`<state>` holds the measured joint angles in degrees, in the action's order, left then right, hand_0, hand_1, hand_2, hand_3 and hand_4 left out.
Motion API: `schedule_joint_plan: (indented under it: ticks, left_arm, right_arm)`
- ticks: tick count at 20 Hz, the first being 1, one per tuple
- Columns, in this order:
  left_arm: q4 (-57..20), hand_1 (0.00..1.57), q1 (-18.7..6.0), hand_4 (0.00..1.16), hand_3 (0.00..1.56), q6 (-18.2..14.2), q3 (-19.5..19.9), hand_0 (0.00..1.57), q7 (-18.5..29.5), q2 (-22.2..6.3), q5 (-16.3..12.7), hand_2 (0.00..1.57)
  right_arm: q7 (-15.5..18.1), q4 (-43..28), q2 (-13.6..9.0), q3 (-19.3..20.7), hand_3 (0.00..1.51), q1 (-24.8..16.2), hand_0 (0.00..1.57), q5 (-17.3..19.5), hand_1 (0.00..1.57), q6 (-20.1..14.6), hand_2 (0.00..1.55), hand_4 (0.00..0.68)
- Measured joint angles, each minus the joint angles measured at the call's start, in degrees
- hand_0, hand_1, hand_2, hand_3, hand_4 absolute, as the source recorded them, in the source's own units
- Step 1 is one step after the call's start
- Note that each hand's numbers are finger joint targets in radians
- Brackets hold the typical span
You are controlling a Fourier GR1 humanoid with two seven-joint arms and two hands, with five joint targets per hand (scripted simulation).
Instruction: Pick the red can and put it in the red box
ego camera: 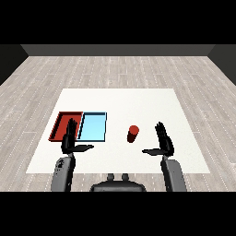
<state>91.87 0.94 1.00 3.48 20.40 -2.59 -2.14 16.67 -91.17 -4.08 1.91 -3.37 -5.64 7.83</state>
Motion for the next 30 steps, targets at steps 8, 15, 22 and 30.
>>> schedule_joint_plan:
  ticks: [8, 15, 22, 30]
  left_arm:
    - [0.8, 0.00, 1.7, 0.00, 0.00, 0.2, -0.7, 0.00, 2.0, 0.5, 0.4, 0.00]
    - [-0.9, 0.00, 0.5, 0.00, 0.00, 0.7, 0.2, 0.00, 2.6, -0.2, 0.4, 0.00]
    - [-0.5, 0.00, -0.8, 0.00, 0.00, 0.3, -0.1, 0.00, 0.9, 0.3, -0.1, 0.00]
    - [0.7, 0.00, -1.5, 0.00, 0.00, 0.8, 0.4, 0.00, -0.7, -0.1, -1.6, 0.00]
  right_arm:
    - [-1.0, -0.5, 0.9, 0.2, 0.00, 0.7, 0.00, 0.0, 0.00, -0.7, 0.00, 0.000]
    - [0.3, 2.6, 1.3, 0.8, 0.00, 2.3, 0.00, -0.5, 0.00, -0.2, 0.00, 0.000]
    - [0.4, 9.9, 2.7, 0.8, 0.00, 8.7, 0.00, -0.2, 0.00, -1.9, 0.00, 0.000]
    - [2.2, 16.6, 3.4, 0.4, 0.00, 12.0, 0.00, -2.2, 0.00, -2.1, 0.00, 0.000]
